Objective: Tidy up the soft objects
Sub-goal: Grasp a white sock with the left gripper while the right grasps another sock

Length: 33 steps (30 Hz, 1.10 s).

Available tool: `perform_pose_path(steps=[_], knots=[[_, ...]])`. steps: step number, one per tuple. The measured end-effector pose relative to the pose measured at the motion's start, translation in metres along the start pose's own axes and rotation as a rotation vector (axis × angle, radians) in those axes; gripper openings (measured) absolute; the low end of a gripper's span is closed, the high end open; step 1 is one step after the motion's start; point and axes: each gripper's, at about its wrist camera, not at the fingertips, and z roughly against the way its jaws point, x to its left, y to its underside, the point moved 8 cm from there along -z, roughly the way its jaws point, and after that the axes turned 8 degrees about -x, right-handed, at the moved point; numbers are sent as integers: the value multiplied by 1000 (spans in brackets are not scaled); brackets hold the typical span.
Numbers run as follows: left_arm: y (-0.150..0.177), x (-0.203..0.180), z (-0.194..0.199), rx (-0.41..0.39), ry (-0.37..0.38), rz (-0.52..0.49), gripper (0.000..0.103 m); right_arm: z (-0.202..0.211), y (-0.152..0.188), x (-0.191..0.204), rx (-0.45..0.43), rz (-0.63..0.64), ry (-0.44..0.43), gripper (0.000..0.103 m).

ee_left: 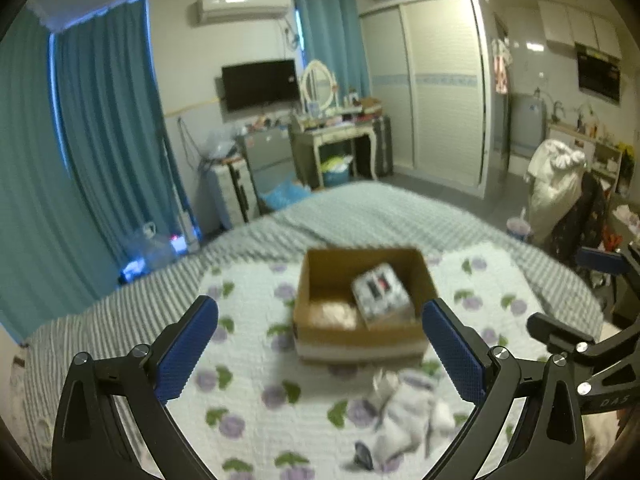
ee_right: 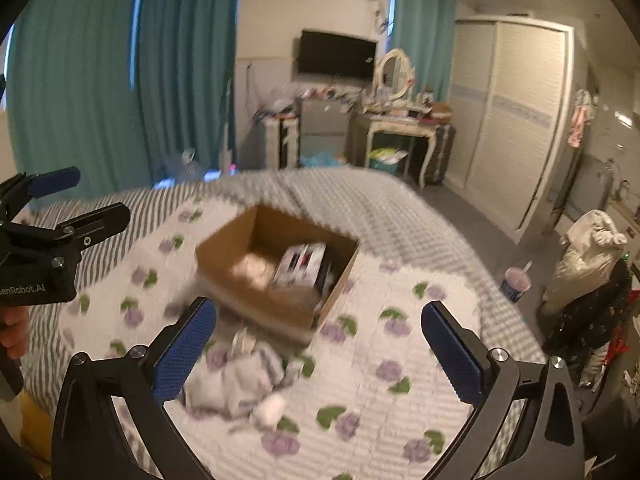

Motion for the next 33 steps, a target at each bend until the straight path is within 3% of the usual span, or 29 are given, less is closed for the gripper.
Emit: perform_pose_path(steps=[5, 9, 12, 18, 21, 24, 27, 33], knots=[[62, -21, -14, 77, 0, 6, 103, -37, 60, 12, 88, 43, -46, 103], [109, -30, -36, 158, -12, 37, 103, -82, 115, 18, 215, 53, -86, 102], [137, -34, -52, 207, -20, 61, 103, -104, 142, 24, 281, 67, -125, 97], [172, -45, -70, 278, -11, 46, 103, -140, 190, 42, 395, 76, -232, 72], [182, -48, -76, 296, -7, 33, 103, -142, 201, 49, 414, 60, -299, 60], [187, -52, -78, 309, 12, 39, 103, -138, 201, 54, 421, 52, -360, 36], [189, -60, -76, 313, 31, 24, 102, -132, 198, 51, 420, 47, -363, 33], [197, -82, -76, 338, 93, -1, 101, -116, 176, 13, 379, -1, -286, 33]])
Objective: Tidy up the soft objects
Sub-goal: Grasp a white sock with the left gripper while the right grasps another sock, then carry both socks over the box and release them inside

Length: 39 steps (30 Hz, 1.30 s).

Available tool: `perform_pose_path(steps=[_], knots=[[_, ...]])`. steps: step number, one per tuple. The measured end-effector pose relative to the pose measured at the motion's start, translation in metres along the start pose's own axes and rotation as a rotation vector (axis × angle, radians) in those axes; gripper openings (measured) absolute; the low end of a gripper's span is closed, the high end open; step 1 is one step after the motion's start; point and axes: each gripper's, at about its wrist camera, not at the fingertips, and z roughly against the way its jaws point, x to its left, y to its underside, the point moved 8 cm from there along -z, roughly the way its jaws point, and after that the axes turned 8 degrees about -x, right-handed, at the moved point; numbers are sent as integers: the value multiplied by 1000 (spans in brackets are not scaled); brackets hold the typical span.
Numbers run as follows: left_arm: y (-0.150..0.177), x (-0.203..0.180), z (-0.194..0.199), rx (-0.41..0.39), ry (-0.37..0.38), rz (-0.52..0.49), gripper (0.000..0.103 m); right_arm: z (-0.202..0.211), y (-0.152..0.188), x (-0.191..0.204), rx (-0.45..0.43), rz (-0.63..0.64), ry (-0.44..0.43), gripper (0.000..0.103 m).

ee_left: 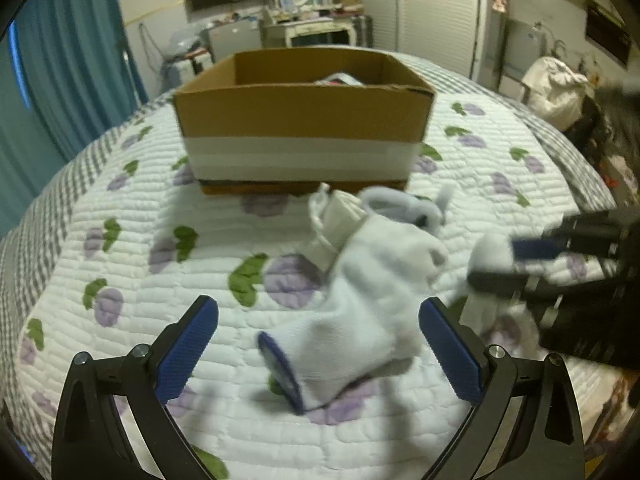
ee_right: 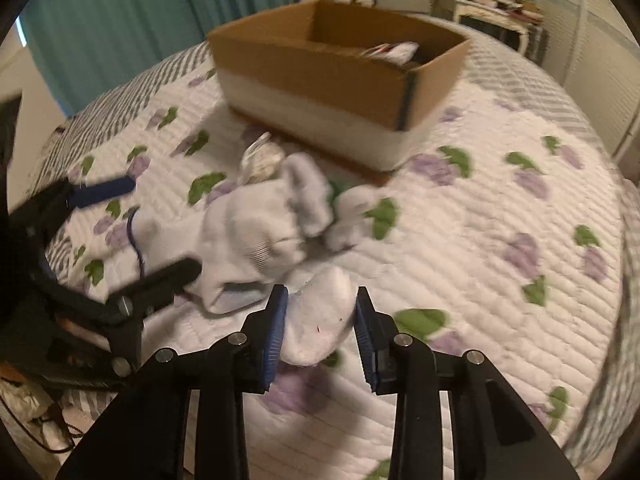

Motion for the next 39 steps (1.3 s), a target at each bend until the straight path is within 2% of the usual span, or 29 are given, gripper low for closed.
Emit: perform_pose_path(steps=[5, 8, 9, 12, 15, 18, 22, 26, 33, 39], knots=[[4, -15, -14, 30, 30, -16, 96, 16, -13, -17, -44, -16, 46, 33], [3, -20, -22, 42, 39, -19, 92, 15, -13, -18, -40, -17, 46, 33], [3, -22, -25, 50, 49, -17, 86, 13, -12, -17, -37, -14, 45, 33], [6, -26, -33, 73, 77, -4, 85, 7, -10, -16, -25, -2, 43, 33], [12, -31, -38, 95, 110, -10, 71, 5, -9, -17, -21, -12, 40, 33], [14, -33, -38, 107, 122, -18, 66, 8, -11, -20, -29, -23, 43, 33], [15, -32, -32, 113, 137, -24, 48, 14, -13, -21, -43, -33, 61, 33], [13, -28, -19, 114, 153, -13, 42, 30, -22, -18, -78, -35, 91, 33], [-9, -19, 22, 35, 162, -17, 42, 74, -51, -5, -194, -40, 132, 33], [-46, -2, 67, -80, 152, -27, 42, 118, -75, 4, -309, -45, 183, 33]])
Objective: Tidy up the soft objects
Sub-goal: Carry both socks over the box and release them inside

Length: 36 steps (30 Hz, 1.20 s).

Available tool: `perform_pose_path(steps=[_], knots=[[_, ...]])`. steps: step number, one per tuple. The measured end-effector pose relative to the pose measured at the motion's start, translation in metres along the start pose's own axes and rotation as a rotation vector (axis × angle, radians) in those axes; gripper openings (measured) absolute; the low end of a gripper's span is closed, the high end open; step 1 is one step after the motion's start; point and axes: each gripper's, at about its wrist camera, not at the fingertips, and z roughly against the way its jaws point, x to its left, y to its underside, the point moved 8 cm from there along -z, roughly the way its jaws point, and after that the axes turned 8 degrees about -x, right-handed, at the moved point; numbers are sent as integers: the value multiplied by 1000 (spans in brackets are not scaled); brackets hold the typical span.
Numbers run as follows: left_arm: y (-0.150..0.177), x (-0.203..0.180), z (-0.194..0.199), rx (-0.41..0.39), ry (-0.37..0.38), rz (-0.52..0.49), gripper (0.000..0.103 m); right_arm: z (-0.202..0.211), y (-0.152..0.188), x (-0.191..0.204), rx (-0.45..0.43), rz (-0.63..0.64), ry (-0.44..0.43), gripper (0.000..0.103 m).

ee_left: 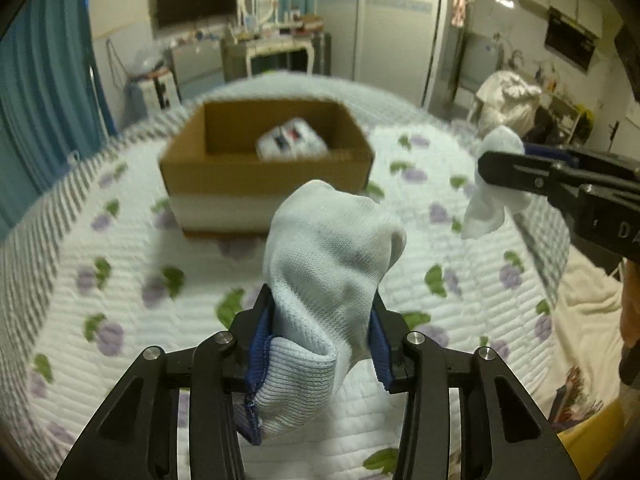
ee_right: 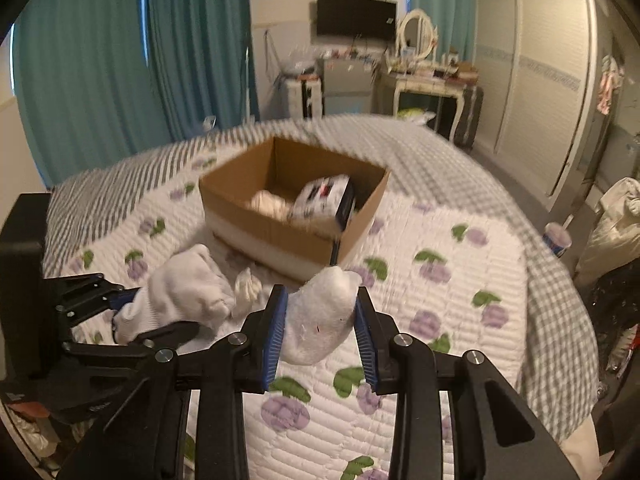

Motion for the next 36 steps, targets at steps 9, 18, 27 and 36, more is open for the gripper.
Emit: perform_pose_path(steps=[9, 18, 27, 36], knots=[[-76, 24, 31, -142, -32, -35, 42, 22, -69, 16, -103, -40, -4, 33], [-134, 66, -6, -179, -78, -28, 42, -29, -130, 20, -129, -59, -20, 33], [-147, 88, -86, -119, -90, -33, 42, -126, -141, -6, -68, -112, 20, 33], [-118, 94, -159, -16, -108, -57, 42, -211, -109, -39, 61, -43, 150, 33]])
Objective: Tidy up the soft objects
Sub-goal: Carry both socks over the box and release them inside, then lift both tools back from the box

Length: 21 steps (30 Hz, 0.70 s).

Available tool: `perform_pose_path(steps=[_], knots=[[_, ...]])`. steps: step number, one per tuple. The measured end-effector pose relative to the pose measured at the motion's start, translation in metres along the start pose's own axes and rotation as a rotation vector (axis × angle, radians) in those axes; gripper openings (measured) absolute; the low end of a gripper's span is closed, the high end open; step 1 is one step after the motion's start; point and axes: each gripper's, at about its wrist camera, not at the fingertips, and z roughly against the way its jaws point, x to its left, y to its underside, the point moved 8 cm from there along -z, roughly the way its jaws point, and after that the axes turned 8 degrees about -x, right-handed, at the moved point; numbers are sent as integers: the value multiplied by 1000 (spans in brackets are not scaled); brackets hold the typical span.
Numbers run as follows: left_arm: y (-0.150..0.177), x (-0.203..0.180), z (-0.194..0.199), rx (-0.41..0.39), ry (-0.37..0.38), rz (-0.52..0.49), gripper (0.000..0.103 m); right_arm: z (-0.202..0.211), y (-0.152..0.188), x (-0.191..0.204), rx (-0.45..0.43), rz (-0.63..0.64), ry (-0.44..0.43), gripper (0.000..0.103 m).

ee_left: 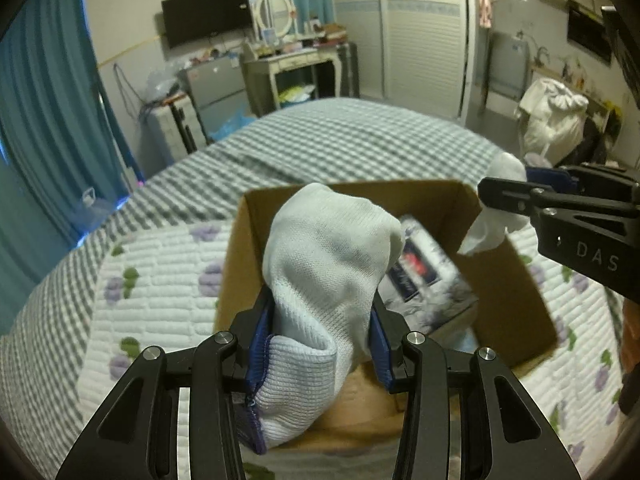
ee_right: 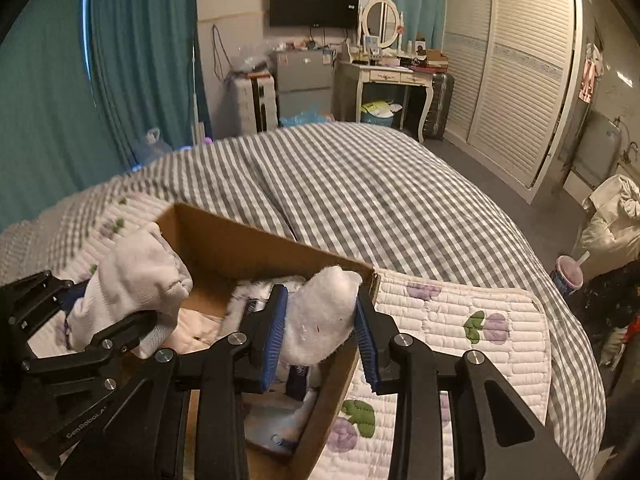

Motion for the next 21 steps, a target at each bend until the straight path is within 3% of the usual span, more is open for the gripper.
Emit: perform_pose_path(steps=[6, 9, 11, 13, 15, 21], knots=[[3, -2, -12, 14, 19, 14, 44, -15, 11, 3, -8, 16, -21, 35], [0, -1, -11, 7, 16, 23, 49, -13, 11, 2, -19, 12, -11, 47], [-1, -1, -9, 9, 3, 21, 61, -8, 8, 2, -34, 1, -4, 65], [-6, 0, 0, -19, -22, 10, 74, 5, 4, -2, -52, -13, -3, 68], [-13, 2, 13, -50, -45, 5, 79, 20, -2, -5, -68, -21, -3, 69], [-42, 6, 74, -120, -63, 28, 82, 92, -29, -9, -144, -10, 14, 73]])
